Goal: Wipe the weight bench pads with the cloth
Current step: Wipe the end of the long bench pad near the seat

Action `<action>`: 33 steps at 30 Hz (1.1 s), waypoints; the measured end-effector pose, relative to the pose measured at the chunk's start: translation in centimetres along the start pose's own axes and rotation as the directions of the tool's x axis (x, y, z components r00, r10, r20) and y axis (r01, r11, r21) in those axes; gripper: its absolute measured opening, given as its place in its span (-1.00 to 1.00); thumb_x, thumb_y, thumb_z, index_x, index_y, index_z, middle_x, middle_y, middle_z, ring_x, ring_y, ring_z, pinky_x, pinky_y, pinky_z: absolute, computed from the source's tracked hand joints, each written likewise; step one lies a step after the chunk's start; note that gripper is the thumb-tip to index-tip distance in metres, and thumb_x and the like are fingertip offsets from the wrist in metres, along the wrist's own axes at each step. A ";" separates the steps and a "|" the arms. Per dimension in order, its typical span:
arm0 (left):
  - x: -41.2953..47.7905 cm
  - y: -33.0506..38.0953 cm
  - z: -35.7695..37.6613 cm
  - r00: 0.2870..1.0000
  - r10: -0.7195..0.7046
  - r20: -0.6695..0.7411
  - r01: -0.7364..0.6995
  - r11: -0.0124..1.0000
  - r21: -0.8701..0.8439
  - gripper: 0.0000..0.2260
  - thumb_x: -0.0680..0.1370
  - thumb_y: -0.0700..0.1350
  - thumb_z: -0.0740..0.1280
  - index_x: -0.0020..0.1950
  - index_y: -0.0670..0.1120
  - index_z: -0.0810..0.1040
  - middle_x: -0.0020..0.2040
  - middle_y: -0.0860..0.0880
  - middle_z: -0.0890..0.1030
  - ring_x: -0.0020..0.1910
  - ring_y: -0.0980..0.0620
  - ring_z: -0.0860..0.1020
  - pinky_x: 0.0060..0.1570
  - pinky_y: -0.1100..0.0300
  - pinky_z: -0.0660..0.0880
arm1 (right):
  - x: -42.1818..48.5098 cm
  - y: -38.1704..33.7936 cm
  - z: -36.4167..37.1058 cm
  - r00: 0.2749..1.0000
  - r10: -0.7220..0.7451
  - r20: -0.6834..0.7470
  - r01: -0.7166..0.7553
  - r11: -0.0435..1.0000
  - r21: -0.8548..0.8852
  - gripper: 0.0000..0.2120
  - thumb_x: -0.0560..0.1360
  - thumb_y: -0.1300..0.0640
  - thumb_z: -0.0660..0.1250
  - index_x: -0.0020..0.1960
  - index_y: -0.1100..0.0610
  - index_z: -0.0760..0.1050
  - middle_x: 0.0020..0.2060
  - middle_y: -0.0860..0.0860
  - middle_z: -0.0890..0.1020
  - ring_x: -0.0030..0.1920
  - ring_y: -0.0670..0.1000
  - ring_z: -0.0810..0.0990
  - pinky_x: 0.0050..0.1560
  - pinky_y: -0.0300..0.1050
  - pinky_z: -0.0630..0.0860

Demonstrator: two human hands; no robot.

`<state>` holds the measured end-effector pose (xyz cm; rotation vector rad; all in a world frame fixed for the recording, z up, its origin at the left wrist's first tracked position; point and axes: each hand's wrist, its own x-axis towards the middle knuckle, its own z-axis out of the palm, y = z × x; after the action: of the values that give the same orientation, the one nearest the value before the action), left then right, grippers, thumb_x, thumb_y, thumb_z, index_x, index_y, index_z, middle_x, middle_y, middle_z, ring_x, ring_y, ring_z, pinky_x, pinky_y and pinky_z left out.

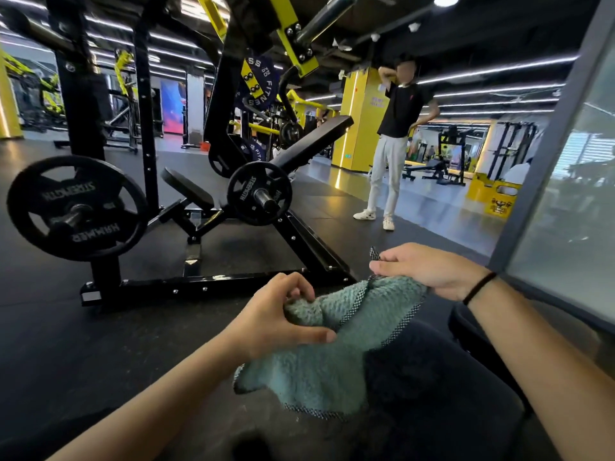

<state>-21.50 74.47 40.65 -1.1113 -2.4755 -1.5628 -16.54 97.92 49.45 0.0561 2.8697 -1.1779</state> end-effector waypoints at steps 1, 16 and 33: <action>0.2 0.1 -0.1 0.999 0.017 -0.032 -0.017 1.000 0.007 -0.64 0.19 0.19 0.53 -0.22 0.03 0.48 -0.26 0.08 0.47 -0.31 0.16 0.41 -0.28 0.26 0.37 | 0.3 0.2 0.1 0.999 0.036 -0.028 -0.033 0.993 0.109 -0.72 0.52 0.01 0.31 -0.17 0.25 0.46 -0.28 0.15 0.43 -0.26 0.06 0.40 -0.22 -0.09 0.29; 2.7 5.8 -1.3 0.967 -0.242 -0.081 0.135 0.755 -0.642 -0.81 0.57 -0.11 0.28 -0.16 -0.15 0.60 -0.37 -0.07 0.59 -0.49 0.08 0.55 -0.46 0.27 0.53 | -0.8 -5.4 1.6 0.978 -0.011 -0.207 0.157 0.691 0.706 -0.79 0.53 0.14 0.29 -0.02 0.31 0.49 -0.22 0.10 0.60 -0.31 -0.05 0.63 -0.31 -0.25 0.59; 3.5 3.4 -3.9 0.981 -0.070 0.181 0.114 0.962 -0.248 -0.39 0.18 0.24 0.52 0.15 0.05 0.52 0.13 0.06 0.60 0.14 0.07 0.57 0.19 0.11 0.50 | -1.5 -5.4 2.2 0.894 -0.402 -0.199 0.395 0.915 -0.076 -0.76 0.43 0.23 0.42 0.03 0.00 0.49 0.04 -0.05 0.61 0.18 0.03 0.54 0.26 0.14 0.42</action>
<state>-23.55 74.15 46.55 -1.2259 -2.5167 -1.9407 -15.29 92.51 51.72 -0.4620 3.1903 -1.2446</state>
